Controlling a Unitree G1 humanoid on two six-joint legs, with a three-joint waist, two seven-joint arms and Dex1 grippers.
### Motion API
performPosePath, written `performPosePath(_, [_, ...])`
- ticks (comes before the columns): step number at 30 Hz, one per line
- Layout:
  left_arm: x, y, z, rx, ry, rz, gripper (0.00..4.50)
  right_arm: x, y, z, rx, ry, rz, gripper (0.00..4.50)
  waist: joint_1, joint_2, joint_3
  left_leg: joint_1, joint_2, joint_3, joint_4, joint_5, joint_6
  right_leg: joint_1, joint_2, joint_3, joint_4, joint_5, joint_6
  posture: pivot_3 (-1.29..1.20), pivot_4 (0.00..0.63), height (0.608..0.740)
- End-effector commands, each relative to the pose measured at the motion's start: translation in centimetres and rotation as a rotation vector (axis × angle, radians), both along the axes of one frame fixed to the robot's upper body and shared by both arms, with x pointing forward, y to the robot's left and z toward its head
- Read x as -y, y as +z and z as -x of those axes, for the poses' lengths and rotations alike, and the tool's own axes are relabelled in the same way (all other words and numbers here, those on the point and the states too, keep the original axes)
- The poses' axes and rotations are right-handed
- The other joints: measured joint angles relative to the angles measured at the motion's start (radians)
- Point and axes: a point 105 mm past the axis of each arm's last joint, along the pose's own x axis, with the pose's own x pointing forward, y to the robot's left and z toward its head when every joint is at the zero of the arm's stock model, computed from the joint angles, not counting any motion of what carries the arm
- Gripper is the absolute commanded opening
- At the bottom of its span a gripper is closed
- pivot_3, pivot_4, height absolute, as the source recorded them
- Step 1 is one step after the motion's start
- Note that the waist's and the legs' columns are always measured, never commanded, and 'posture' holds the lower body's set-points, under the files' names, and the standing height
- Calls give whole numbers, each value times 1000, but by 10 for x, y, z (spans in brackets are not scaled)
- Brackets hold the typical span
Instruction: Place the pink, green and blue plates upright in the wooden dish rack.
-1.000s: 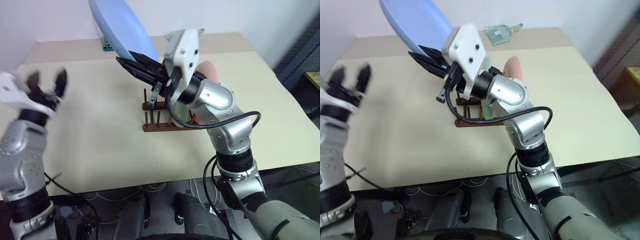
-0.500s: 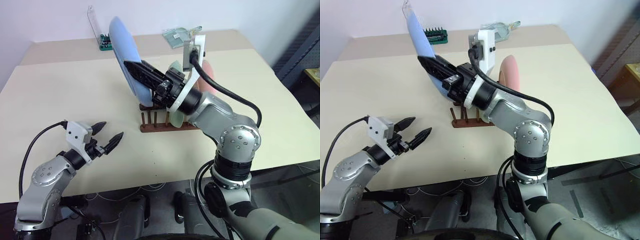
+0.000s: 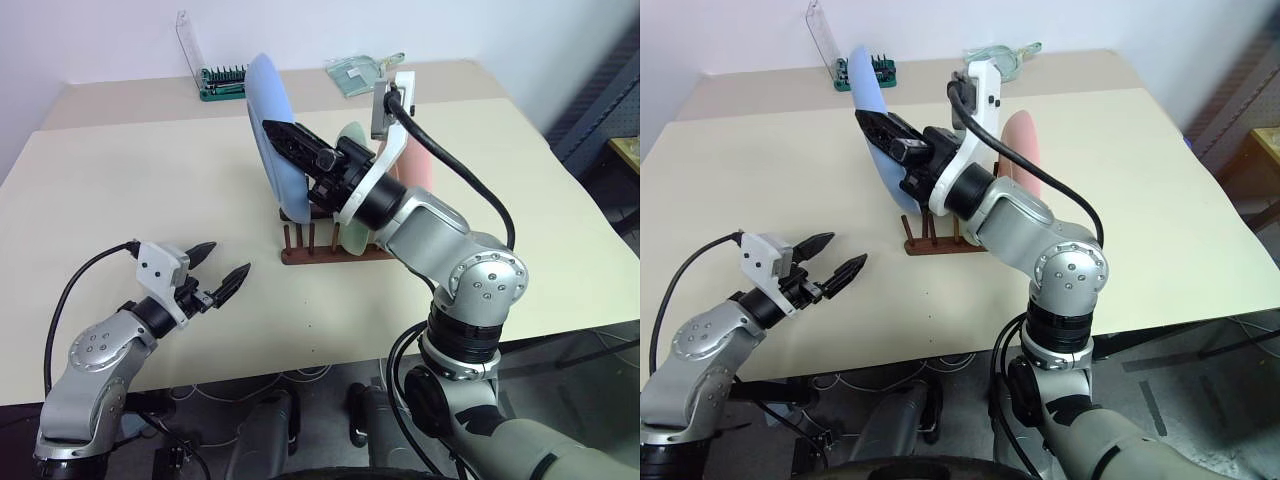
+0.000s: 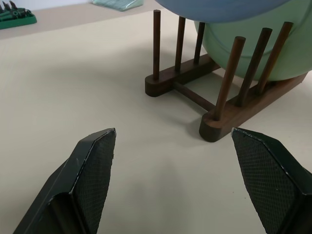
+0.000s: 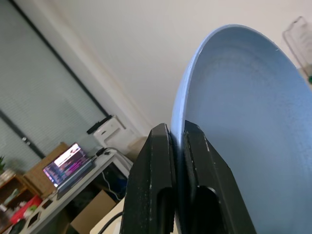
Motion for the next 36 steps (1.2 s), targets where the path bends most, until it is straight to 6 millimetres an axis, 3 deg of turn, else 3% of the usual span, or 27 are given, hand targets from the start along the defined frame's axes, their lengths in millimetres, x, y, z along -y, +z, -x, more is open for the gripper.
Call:
performPosePath(1, [8,14,2,57,-26,-4,3883,7,10,3,0,-42,-59,0,0,0,0,0,0,0,0,0,0,0,0,0,0,0,0,0,150,740])
performPosePath(12, [11,14,0,59,-33,-7,3883,12,-1,-1,-133,-96,-99,0,0,0,0,0,0,0,1,0,0,1,1,0,0,0,0,0,150,740])
performPosePath(28, [12,15,-1,64,-36,-7,3883,13,16,2,-122,-89,-133,0,0,0,0,0,0,0,1,0,0,1,1,0,0,0,0,0,150,740])
performPosePath(36, [12,15,-1,65,-33,-11,3883,11,16,4,-157,-66,-151,0,0,0,0,0,0,0,2,0,0,1,1,0,0,0,0,0,150,740])
